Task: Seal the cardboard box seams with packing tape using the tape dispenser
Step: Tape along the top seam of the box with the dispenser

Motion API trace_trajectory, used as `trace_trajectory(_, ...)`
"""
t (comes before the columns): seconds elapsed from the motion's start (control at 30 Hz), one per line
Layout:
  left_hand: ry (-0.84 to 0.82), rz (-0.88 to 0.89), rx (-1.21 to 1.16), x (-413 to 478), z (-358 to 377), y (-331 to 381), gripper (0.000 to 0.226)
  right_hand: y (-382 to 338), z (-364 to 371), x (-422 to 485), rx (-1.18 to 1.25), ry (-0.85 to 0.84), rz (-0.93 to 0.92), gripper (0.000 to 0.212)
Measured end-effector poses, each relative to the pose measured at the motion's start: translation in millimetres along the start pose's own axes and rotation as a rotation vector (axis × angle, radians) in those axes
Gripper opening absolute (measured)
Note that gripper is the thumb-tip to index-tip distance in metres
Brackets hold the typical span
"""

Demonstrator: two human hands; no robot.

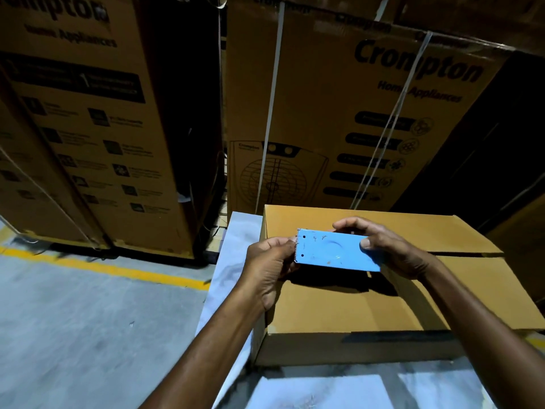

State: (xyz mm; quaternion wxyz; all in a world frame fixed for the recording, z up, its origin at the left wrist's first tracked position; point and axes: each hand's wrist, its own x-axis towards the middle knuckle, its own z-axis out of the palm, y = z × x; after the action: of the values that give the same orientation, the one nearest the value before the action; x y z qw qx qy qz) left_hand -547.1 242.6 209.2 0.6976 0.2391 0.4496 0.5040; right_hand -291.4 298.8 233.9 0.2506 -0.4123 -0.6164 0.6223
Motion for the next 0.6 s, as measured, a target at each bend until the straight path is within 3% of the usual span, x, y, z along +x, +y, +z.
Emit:
trace_trajectory(0.07,0.06,0.04,0.048,1,0,-6,0.019,1,4,-1,-0.2,0.069,-0.022,0.055)
trace_trajectory(0.13,0.104,0.067,0.064,3,-2,-10,0.019,1,9,-4,-0.548,0.209,-0.093,0.048)
trace_trajectory(0.23,0.136,0.085,0.076,5,-4,-17,0.018,2,11,-11,-0.965,0.346,-0.247,0.06)
trace_trajectory(0.4,0.16,0.093,0.096,11,-6,-20,0.017,10,21,-16,-1.171,0.164,-0.345,0.096)
trace_trajectory(0.6,0.152,0.093,0.082,16,-11,-18,0.015,3,18,-6,-1.299,0.112,-0.572,0.079)
